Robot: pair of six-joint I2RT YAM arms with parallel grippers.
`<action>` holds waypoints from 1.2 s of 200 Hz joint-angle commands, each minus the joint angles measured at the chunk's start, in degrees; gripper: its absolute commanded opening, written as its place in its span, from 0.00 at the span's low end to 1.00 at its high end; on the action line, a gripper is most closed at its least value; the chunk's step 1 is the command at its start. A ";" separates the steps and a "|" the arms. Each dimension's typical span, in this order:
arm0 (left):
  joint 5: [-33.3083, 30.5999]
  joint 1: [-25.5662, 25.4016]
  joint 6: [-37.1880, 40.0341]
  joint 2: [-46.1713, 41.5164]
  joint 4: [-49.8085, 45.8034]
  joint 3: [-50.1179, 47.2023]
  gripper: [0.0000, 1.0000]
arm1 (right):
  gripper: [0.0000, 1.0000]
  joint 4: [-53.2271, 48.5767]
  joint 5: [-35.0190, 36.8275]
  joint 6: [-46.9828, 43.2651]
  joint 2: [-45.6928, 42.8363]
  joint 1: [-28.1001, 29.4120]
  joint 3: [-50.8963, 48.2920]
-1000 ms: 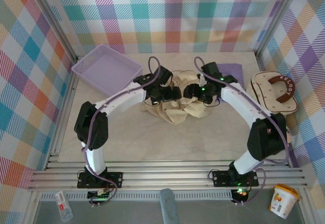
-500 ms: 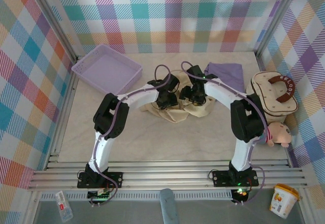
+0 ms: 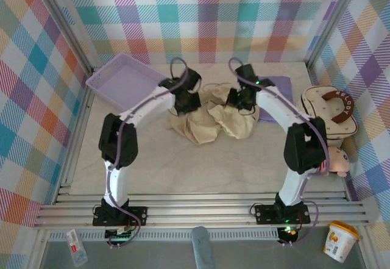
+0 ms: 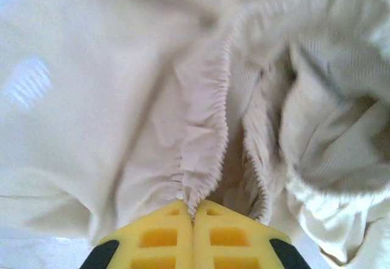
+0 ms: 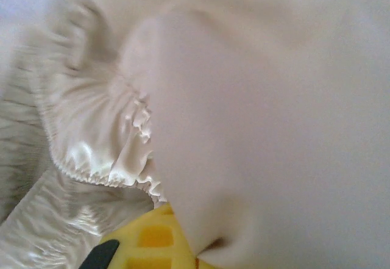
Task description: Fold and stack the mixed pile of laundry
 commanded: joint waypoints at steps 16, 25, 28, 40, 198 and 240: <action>-0.57 4.91 7.77 -8.00 -6.88 16.60 0.00 | 0.00 -4.72 -8.57 -7.17 -7.10 -3.83 17.15; -1.48 5.03 9.50 -8.93 -7.59 20.37 0.00 | 0.00 -6.93 -11.13 -8.11 -7.47 -4.57 21.18; -1.72 4.97 10.10 -9.32 -7.78 21.58 0.00 | 0.00 -7.42 -11.99 -8.26 -7.69 -4.93 22.43; -2.64 4.97 12.03 -11.12 -8.03 25.79 0.00 | 0.00 -9.22 -16.49 -9.12 -9.16 -6.09 26.22; -9.19 6.18 19.27 -12.91 4.39 30.18 0.00 | 0.00 0.20 -22.59 6.68 -17.90 -8.66 12.71; -9.55 8.30 13.55 22.05 -10.59 57.84 0.99 | 0.50 9.97 -11.46 9.66 -5.73 -13.53 -1.82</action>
